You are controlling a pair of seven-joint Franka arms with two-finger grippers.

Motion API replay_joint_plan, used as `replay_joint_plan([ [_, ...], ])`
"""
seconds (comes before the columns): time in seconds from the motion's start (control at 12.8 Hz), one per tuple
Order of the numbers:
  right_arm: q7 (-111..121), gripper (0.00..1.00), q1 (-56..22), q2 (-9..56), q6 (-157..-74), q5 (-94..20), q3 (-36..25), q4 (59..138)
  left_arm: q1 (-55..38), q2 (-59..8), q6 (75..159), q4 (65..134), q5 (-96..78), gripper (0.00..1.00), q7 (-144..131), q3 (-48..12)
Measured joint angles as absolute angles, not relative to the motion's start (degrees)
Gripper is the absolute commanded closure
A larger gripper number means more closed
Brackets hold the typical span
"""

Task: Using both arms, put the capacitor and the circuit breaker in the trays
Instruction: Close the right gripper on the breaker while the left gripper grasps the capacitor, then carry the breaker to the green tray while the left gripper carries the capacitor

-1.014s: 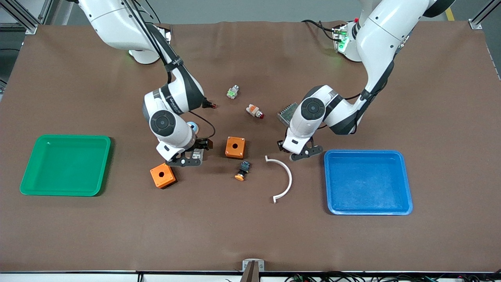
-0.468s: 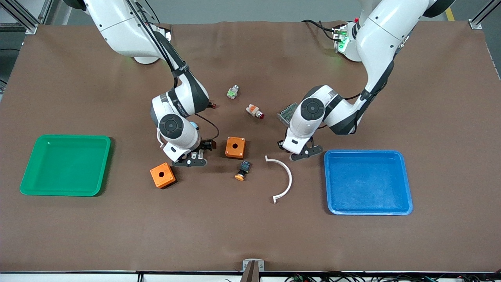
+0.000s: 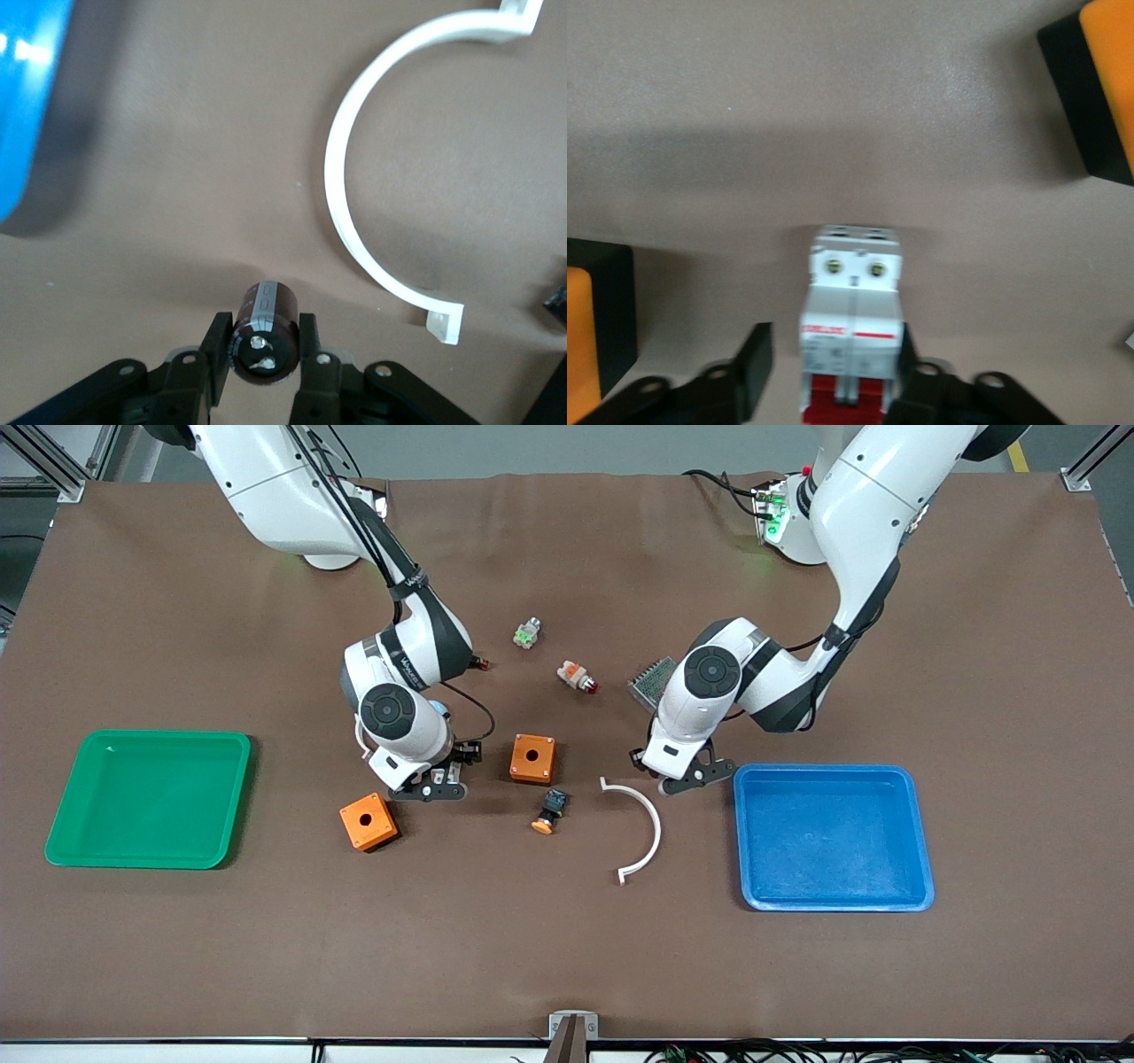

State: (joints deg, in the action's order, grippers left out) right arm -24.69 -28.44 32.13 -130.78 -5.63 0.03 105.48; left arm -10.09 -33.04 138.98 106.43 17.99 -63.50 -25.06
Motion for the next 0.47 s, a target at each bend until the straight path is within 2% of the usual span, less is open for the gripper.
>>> replay_joint_plan([
  [0.16,-24.70,0.81,-28.44,32.13,-130.77,-5.63,-0.04,105.52,-8.88,-30.13,136.72,106.11,18.10,1.00,-63.32,-25.05],
  [0.47,-24.80,0.83,-28.41,31.90,-130.51,-5.63,-0.39,105.43,-5.01,-24.38,132.25,106.10,18.10,1.00,-60.07,-25.06],
])
